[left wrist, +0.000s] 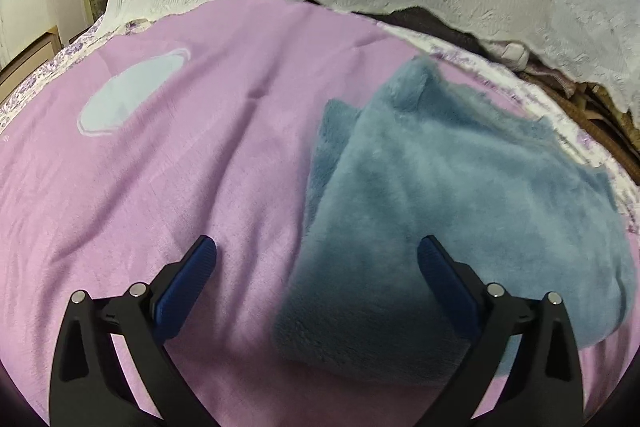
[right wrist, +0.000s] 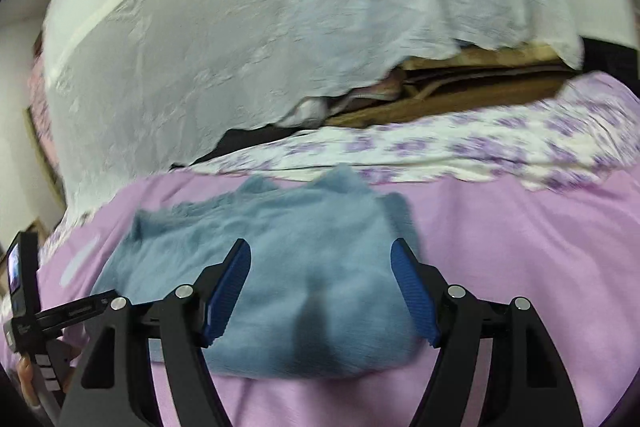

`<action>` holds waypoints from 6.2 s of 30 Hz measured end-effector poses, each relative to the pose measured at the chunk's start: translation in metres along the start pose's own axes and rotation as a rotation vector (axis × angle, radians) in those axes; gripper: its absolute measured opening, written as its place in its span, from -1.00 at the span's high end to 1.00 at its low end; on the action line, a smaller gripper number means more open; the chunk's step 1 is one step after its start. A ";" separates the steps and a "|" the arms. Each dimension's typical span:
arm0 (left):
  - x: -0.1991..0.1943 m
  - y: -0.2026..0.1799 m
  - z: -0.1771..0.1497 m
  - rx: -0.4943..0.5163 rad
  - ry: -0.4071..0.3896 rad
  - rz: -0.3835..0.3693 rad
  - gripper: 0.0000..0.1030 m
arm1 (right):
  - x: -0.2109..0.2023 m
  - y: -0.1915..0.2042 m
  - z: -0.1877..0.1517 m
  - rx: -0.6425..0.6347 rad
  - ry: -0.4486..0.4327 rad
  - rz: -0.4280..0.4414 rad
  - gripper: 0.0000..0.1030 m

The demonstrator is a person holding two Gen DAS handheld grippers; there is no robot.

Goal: Fold small clothes

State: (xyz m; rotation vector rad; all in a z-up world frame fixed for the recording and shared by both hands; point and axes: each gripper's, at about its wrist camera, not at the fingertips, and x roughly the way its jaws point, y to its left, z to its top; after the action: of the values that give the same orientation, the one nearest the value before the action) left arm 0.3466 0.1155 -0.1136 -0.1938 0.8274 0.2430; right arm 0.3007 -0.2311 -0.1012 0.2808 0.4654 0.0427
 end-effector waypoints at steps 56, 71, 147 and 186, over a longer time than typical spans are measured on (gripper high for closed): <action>-0.012 -0.126 -0.045 0.310 -0.038 0.007 -0.92 | 0.075 -0.079 -0.007 0.503 0.300 0.123 -0.42; -0.011 -0.130 -0.036 0.280 -0.045 -0.011 -0.92 | 0.081 -0.069 -0.006 0.430 0.331 0.167 0.02; -0.007 0.067 0.007 0.035 0.002 0.066 -0.91 | 0.025 0.072 0.054 0.066 0.184 -0.066 0.46; 0.011 0.103 0.024 -0.120 0.067 0.062 -0.91 | 0.050 0.279 -0.011 -0.322 0.175 -0.011 0.50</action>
State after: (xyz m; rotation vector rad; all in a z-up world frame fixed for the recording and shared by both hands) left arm 0.3413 0.2218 -0.1137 -0.2904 0.8867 0.3459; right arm 0.3471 0.0449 -0.0557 -0.0426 0.6246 0.1306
